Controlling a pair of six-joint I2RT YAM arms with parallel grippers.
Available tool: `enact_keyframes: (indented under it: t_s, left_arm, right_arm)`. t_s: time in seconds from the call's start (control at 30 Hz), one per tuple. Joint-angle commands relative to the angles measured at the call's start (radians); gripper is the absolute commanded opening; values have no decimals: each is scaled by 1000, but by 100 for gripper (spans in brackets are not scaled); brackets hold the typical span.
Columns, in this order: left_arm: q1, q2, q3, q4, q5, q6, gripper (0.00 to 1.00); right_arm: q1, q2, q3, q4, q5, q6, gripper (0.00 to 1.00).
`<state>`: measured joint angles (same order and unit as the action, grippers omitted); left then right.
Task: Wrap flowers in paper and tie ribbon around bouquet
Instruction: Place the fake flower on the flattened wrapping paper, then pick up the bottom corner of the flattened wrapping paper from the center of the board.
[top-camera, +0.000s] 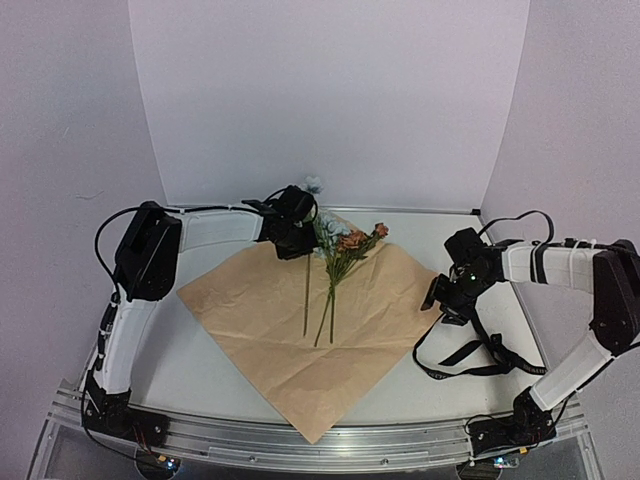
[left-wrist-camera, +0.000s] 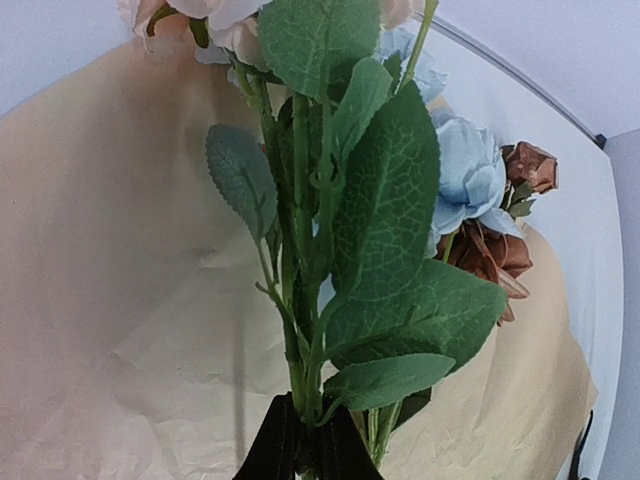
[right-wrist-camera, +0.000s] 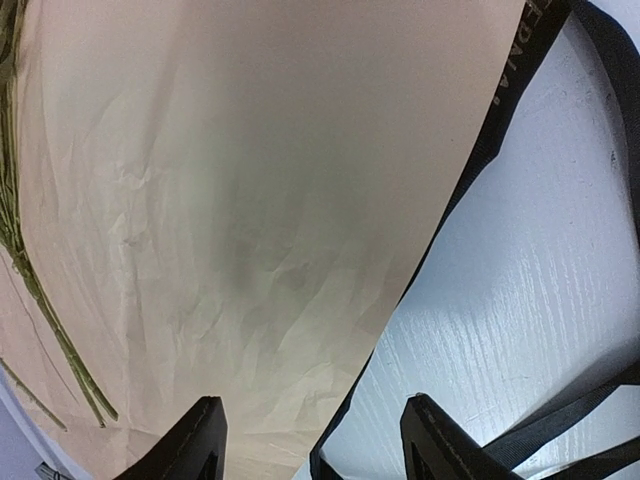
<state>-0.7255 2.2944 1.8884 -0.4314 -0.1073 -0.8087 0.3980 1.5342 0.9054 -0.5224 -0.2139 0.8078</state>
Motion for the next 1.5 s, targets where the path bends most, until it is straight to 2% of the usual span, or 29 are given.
enact_keyframes:
  t_s: [0.0, 0.33, 0.4, 0.47, 0.83, 1.03, 1.1, 1.27, 1.47]
  left_arm:
    - [-9, 32, 67, 60, 28, -64, 0]
    - [-23, 118, 134, 54, 67, -53, 0]
    - [-23, 127, 139, 54, 70, -51, 3]
    - [-24, 131, 143, 56, 76, -44, 8]
    - [-25, 40, 82, 93, 81, 0, 54]
    - [-25, -27, 39, 115, 92, 38, 69]
    - [-25, -44, 25, 112, 86, 43, 71]
    - [-25, -101, -23, 104, 78, 51, 68]
    - [-21, -293, -242, 131, 46, 41, 69]
  right_arm:
    - [14, -27, 41, -30, 21, -13, 62]
    - [29, -27, 60, -48, 31, -21, 63]
    - [35, -28, 66, -57, 34, -26, 63]
    - [41, -30, 71, -67, 39, -33, 64]
    - [75, -68, 83, -111, 67, -75, 72]
    - [95, -82, 96, -139, 84, -103, 77]
    - [101, -90, 94, -143, 89, -104, 77]
    - [131, -113, 90, -149, 90, -109, 77]
    - [210, -147, 68, -157, 108, -85, 77]
